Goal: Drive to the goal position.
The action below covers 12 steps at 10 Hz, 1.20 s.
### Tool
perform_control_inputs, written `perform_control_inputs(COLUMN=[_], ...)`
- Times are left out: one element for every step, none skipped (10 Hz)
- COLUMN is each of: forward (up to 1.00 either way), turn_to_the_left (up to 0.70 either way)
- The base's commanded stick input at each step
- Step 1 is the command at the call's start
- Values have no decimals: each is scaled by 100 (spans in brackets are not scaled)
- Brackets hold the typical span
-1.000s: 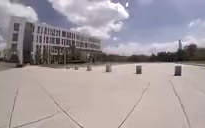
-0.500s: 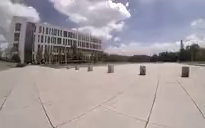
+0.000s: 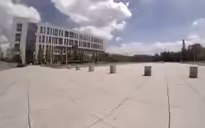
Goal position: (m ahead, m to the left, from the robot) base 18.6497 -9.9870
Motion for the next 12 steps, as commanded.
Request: perform_control_inputs(forward=[70,70,70,70,70,70,70,70,70,70,70,70], turn_to_the_left=[0,0,0,0,0,-11,-28,-32,-32,-22,-11,-3])
